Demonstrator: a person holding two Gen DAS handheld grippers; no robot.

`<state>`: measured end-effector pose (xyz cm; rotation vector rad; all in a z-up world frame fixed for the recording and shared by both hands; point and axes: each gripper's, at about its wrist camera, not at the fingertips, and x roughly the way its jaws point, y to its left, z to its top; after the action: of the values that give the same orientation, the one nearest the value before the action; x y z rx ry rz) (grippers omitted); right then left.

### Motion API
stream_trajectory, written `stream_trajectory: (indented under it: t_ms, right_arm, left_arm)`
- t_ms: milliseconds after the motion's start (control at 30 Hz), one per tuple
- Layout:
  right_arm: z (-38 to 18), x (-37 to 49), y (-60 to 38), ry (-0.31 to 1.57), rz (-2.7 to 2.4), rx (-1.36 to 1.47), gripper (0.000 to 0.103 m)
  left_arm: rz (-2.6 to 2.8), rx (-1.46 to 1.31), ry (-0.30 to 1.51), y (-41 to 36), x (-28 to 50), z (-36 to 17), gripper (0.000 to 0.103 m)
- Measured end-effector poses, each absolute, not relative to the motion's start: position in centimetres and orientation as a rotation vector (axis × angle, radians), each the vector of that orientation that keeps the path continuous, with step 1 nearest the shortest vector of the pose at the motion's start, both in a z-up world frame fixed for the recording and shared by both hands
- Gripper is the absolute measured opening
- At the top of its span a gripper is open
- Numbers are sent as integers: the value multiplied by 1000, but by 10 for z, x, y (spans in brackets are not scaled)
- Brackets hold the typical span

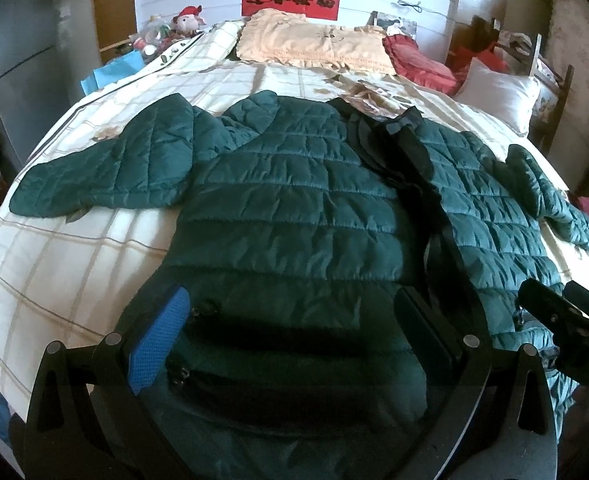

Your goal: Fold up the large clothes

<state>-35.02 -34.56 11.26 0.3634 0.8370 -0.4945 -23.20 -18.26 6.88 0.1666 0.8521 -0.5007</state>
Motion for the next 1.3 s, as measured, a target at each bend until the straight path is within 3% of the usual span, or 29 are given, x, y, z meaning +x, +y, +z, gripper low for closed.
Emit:
stream_trajectory:
  t_ms: [1300]
  right_arm:
    - [113, -340, -343, 847, -485, 341, 103]
  left_arm:
    - [-499, 158, 867, -175, -230, 61, 103]
